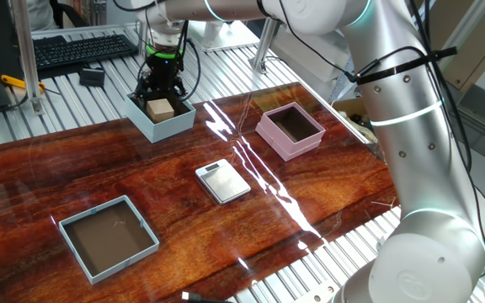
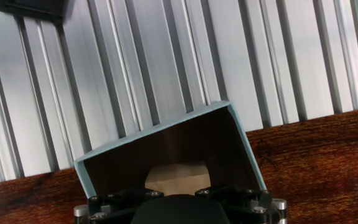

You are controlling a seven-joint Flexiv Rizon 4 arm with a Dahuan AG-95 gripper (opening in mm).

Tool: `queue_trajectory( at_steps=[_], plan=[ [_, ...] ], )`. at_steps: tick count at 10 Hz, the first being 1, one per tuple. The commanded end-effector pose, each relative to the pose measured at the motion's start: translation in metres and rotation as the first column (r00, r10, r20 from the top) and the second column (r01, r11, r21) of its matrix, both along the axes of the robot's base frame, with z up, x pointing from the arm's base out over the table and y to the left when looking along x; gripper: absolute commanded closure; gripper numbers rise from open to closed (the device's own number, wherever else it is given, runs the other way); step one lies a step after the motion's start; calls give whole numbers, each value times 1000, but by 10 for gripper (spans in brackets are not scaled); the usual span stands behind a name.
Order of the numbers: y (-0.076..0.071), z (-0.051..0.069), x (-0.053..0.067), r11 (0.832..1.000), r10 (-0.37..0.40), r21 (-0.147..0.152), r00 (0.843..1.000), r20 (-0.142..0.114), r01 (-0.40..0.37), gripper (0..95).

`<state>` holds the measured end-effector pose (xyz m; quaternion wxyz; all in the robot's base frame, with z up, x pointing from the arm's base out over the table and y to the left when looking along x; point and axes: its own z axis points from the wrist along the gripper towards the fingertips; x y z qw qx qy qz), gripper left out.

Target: Move an object from one box to another

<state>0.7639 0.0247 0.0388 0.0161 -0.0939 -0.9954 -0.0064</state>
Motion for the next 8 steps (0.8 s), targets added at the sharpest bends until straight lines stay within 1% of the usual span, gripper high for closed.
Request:
queue_trajectory(
  at_steps=[1, 3, 4, 6, 8],
  plan=[
    [0, -1, 0, 1000, 2, 0, 1000, 0, -2, 190],
    [0, -1, 0, 1000, 20, -2, 1000, 3, -20, 190],
    [0, -1, 0, 1000, 25, -2, 1000, 4, -25, 380],
    [0, -1, 0, 1000, 30, -3, 999, 10, -30, 380],
    [0, -1, 0, 999, 44, -5, 999, 15, -44, 760]
  ],
)
